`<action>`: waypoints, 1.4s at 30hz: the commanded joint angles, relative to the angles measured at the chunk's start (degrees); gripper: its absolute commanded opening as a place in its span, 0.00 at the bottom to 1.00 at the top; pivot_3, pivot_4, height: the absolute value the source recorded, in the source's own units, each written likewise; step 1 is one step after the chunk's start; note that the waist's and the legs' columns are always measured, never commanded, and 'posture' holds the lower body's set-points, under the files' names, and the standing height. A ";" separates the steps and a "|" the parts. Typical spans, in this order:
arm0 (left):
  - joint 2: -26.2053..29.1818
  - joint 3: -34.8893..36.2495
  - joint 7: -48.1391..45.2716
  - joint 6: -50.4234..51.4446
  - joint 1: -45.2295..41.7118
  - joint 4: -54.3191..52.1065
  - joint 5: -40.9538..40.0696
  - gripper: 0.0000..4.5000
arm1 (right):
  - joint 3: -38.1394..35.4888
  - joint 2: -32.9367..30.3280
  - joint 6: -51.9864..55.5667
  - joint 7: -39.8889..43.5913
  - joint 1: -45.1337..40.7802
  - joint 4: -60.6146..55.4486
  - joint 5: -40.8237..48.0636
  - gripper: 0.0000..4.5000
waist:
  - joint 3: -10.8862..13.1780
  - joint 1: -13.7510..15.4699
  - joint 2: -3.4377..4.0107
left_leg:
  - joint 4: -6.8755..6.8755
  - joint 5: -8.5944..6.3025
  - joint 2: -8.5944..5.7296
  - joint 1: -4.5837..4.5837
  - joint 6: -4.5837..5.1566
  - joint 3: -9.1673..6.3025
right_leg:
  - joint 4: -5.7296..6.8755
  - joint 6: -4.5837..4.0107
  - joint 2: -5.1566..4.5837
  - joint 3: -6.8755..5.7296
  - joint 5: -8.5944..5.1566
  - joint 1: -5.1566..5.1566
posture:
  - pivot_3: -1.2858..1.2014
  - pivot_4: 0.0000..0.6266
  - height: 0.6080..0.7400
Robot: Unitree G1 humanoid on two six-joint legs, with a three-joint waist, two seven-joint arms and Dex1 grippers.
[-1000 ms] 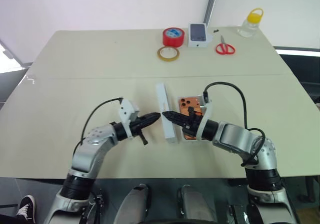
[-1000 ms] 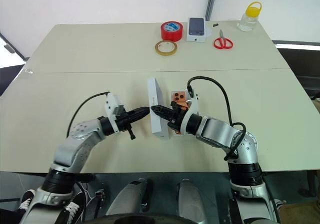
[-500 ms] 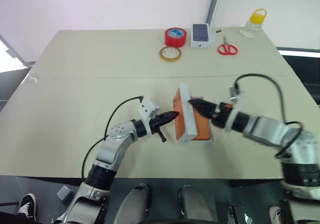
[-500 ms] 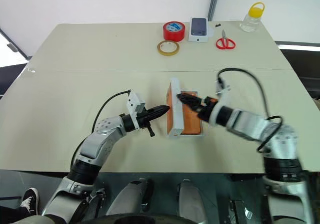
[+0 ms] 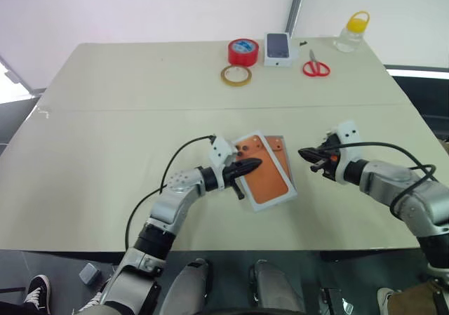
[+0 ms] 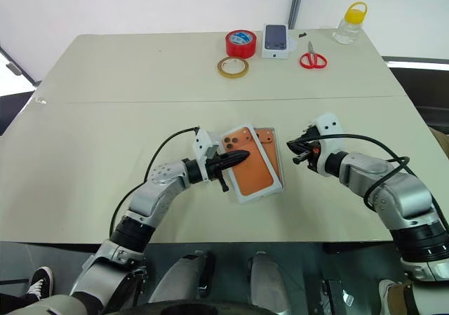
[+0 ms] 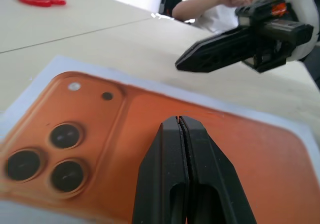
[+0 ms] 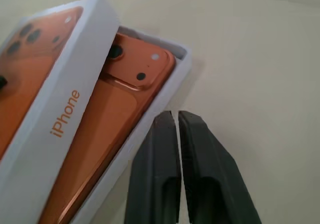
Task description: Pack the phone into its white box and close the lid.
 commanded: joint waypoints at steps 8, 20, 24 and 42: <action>11.38 2.73 -2.63 10.33 8.55 -16.25 -4.28 0.01 | 0.74 2.72 -8.34 11.67 -1.53 -2.20 -13.37 0.01 | 0.01 0.23 0.01 | -0.01 0.00 -0.01 0.00 -0.02 -0.05 | -0.02 -0.02 -0.05 0.05 0.00 0.02 | 0.52 0.24 1.00; 8.32 -2.20 1.08 5.90 6.89 -7.50 3.47 0.01 | 0.81 5.37 -9.66 17.26 -0.39 -2.15 -20.68 0.01 | 0.00 1.13 0.03 | -0.02 -0.01 -0.07 0.01 -0.02 -0.06 | -0.07 -0.03 -0.14 0.02 0.00 0.04 | 0.52 0.24 1.00; 3.62 -2.92 2.25 3.55 2.67 -0.94 5.26 0.01 | 1.03 6.09 -9.11 18.14 -0.03 -3.25 -21.73 0.01 | -0.01 1.56 0.03 | -0.01 -0.01 -0.10 0.01 -0.02 -0.05 | -0.09 -0.02 -0.18 0.01 0.00 0.05 | 0.52 0.24 1.00; -5.53 -2.71 1.80 -1.44 -6.32 10.84 7.63 0.01 | -4.00 5.87 -8.43 18.18 4.47 -3.83 -25.50 0.01 | -0.04 1.49 0.00 | 0.05 -0.01 -0.18 0.09 -0.02 -0.08 | -0.09 0.03 -0.24 -0.10 -0.01 0.21 | 0.52 0.24 1.00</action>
